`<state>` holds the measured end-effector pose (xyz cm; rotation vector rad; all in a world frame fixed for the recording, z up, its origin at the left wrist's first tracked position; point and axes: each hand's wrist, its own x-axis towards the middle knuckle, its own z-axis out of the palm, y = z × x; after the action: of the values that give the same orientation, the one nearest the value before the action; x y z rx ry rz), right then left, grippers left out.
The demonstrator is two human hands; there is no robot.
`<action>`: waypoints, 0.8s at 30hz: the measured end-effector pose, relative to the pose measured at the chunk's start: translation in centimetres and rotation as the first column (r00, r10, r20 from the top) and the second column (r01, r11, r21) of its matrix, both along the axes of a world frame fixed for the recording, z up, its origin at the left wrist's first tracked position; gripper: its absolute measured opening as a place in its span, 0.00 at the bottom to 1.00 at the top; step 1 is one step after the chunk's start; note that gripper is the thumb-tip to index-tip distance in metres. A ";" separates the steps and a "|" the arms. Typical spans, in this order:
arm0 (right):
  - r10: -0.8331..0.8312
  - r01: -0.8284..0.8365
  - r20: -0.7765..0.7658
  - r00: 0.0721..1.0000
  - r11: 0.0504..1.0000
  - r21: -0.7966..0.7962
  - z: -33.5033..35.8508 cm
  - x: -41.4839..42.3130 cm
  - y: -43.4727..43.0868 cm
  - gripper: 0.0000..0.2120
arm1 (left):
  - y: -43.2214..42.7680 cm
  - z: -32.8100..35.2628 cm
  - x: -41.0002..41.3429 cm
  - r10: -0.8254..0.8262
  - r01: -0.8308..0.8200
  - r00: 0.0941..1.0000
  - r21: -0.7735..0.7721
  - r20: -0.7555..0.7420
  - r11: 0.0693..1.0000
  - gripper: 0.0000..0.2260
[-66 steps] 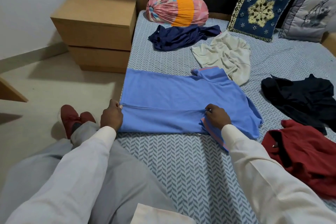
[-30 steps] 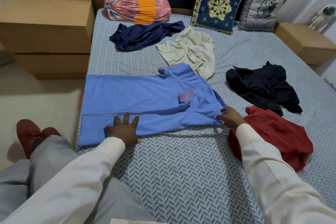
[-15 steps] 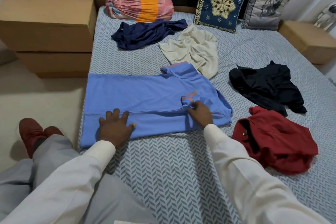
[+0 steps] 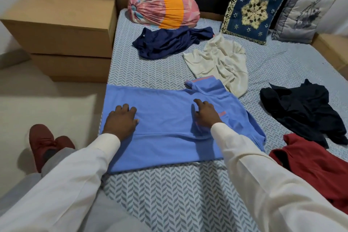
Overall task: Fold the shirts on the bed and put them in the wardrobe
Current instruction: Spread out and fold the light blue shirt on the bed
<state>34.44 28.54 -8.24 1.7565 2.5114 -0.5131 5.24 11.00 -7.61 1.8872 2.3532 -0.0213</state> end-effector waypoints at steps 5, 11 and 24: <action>0.083 -0.090 0.156 0.984 0.995 0.037 0.7 -3.2 5.3 0.33 | 5.8 -0.2 -4.1 0.043 -0.043 0.999 -0.069 -0.001 0.997 0.25; 0.112 -0.118 0.247 0.962 0.993 0.009 0.2 -5.8 9.7 0.30 | 10.2 0.8 -9.1 0.092 -0.092 0.996 -0.077 -0.004 0.993 0.22; -0.245 0.304 -0.287 0.926 0.934 0.185 1.2 3.2 1.2 0.07 | 0.8 3.1 -8.8 -0.001 -0.008 0.999 0.189 0.049 0.982 0.06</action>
<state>37.68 29.72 -7.08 2.2915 2.5903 -0.5153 -3.55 11.84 -4.49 1.9403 2.4015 0.2543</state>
